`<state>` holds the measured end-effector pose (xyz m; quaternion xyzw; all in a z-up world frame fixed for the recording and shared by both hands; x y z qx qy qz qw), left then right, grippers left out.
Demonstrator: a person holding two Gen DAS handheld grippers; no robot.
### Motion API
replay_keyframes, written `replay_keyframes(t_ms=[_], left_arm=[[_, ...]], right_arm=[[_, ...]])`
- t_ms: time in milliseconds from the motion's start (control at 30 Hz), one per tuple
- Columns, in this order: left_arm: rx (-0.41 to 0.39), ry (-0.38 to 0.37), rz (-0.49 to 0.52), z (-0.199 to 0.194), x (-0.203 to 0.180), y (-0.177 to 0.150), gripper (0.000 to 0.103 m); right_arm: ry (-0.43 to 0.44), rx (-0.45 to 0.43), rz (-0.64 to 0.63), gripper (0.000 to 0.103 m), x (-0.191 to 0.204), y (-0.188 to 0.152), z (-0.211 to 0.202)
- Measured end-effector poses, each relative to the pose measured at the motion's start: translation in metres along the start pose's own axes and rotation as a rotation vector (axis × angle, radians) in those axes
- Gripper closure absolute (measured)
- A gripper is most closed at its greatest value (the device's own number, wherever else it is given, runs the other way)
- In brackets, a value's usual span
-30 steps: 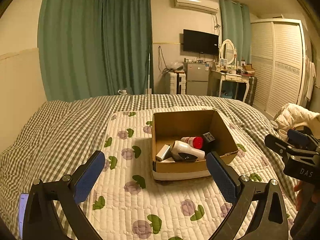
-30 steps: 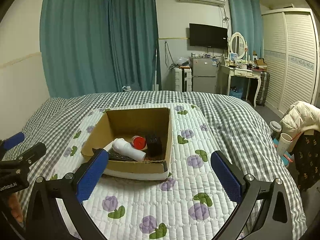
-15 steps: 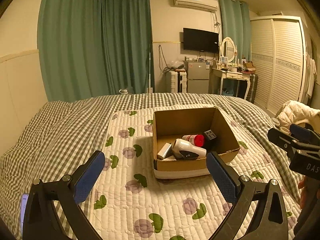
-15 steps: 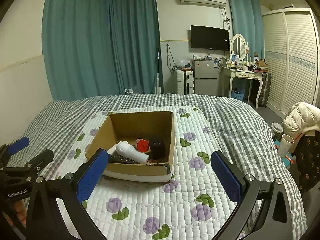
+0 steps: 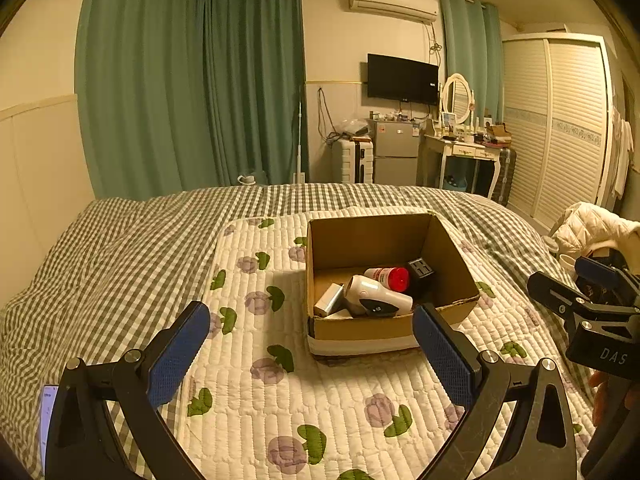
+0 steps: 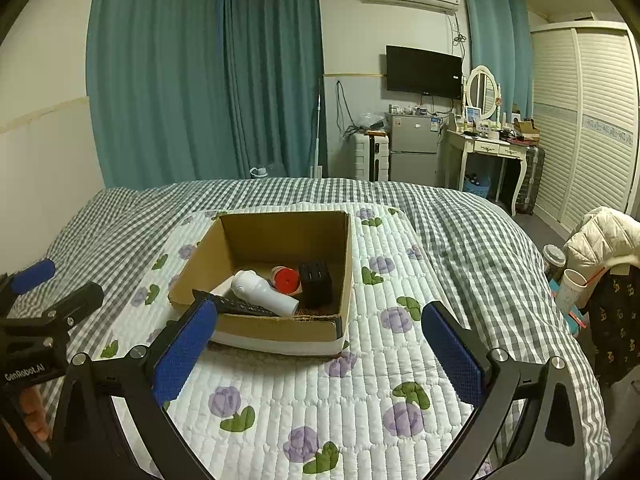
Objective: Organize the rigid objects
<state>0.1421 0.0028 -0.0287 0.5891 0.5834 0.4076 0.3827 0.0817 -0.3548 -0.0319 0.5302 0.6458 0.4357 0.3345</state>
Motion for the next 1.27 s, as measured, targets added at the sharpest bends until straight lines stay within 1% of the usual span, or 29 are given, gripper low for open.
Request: replay_keyframes(t_ms=[533,1267], left_arm=[[0.000,-0.001,0.014,-0.0003,0.0007,-0.0004,0.000],[0.003,-0.004,0.024,-0.0010,-0.0009,-0.0070,0.000]], right_arm=[[-0.013,0.006,0.008,0.000,-0.0047,-0.0032,0.0032],[-0.010,0.016,-0.005,0.000,-0.0035,-0.0070,0.0047]])
Point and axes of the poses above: each gripper's, at about its wrist camera, not at the fingertips, and z roughly the way its jaws point, x to its left, y to its top, the point moved 6 cm from there along z, roughly the way its jaws point, and after that the axes turned 7 degrees about -x, right-handed, at the moved point
